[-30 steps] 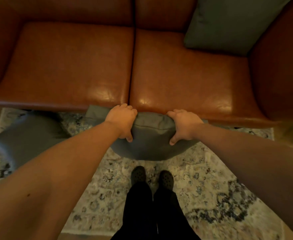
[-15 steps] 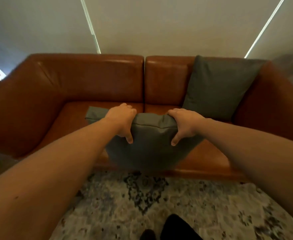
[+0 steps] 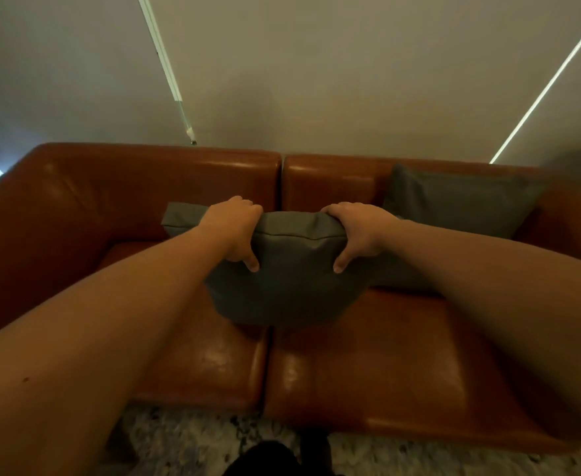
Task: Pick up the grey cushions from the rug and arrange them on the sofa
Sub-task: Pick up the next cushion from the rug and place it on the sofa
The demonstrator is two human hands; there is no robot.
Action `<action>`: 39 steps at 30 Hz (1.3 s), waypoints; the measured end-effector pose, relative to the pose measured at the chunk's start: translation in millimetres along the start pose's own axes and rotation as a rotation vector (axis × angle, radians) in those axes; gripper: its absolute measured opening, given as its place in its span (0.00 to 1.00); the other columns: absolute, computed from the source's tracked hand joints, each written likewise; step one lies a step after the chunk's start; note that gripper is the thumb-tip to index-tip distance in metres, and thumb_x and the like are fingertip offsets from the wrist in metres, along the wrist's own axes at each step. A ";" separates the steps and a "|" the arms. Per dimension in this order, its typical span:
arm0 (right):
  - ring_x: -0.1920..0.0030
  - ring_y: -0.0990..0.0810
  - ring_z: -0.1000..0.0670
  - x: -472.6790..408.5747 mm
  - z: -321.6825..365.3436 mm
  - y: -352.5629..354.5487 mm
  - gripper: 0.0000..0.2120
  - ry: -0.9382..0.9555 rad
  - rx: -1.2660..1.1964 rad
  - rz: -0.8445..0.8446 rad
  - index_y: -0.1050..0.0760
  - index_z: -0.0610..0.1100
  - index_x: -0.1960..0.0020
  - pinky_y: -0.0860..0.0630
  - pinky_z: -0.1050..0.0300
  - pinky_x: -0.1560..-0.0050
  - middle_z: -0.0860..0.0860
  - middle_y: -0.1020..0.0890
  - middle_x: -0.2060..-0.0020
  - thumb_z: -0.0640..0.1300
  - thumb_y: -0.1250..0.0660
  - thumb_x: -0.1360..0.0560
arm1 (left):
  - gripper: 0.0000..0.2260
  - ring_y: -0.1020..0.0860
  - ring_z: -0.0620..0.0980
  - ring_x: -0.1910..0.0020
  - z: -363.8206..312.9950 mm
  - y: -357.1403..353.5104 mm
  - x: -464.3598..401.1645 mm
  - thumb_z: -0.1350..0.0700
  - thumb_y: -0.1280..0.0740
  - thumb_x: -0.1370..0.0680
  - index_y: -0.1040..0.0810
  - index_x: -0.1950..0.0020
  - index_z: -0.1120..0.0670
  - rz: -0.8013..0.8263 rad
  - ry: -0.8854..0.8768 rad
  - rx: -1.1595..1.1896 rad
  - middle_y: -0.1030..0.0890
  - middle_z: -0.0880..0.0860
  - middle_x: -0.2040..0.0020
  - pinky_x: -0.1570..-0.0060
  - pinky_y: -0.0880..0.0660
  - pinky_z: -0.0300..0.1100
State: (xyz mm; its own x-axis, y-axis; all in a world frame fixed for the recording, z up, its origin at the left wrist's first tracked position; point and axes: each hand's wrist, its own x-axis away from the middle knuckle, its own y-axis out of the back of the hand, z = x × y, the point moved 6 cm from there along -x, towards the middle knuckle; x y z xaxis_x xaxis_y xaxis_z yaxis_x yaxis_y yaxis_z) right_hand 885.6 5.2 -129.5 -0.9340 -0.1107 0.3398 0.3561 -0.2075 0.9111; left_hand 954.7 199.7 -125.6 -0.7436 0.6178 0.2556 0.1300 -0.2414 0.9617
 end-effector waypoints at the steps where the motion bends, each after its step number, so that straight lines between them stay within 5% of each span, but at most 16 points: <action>1: 0.32 0.31 0.43 -9.6 -4.7 3.1 0.55 0.004 0.006 -0.001 0.42 0.50 0.24 0.32 0.44 0.32 0.49 0.31 0.31 0.59 0.18 0.43 | 0.42 0.30 0.53 0.43 3.2 1.7 -10.3 0.34 0.22 0.43 0.31 0.35 0.50 -0.003 -0.005 -0.002 0.27 0.50 0.43 0.50 0.27 0.50; 26: 0.37 0.28 0.43 -190.5 -118.9 -27.6 0.50 -0.141 -0.155 0.061 0.44 0.49 0.28 0.29 0.46 0.37 0.47 0.28 0.34 0.55 0.18 0.41 | 0.49 0.36 0.54 0.31 47.8 -65.6 -209.4 0.40 0.22 0.35 0.44 0.23 0.54 0.082 -0.062 0.141 0.34 0.52 0.28 0.35 0.33 0.49; 32: 0.26 0.40 0.43 -212.4 -143.8 -14.2 0.52 -0.096 -0.047 -0.029 0.48 0.45 0.22 0.44 0.46 0.26 0.46 0.38 0.25 0.60 0.23 0.35 | 0.46 0.43 0.56 0.25 49.8 -57.0 -240.2 0.44 0.23 0.31 0.45 0.22 0.57 -0.022 -0.010 0.126 0.41 0.56 0.23 0.28 0.44 0.48; 39: 0.22 0.52 0.44 -231.9 -156.1 -17.6 0.51 -0.141 0.048 -0.060 0.59 0.45 0.21 0.55 0.48 0.25 0.46 0.50 0.21 0.58 0.29 0.28 | 0.43 0.53 0.57 0.23 47.4 -63.9 -257.2 0.45 0.31 0.24 0.55 0.21 0.58 0.011 0.089 0.043 0.52 0.57 0.21 0.25 0.54 0.50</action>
State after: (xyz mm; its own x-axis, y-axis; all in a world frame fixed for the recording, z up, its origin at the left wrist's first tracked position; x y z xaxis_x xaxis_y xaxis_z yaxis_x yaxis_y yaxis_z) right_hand 1100.6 -117.2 -260.7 -0.9497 0.0389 0.3108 0.3009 -0.1622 0.9398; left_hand 1168.7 91.7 -248.1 -0.7968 0.5461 0.2586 0.1652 -0.2148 0.9626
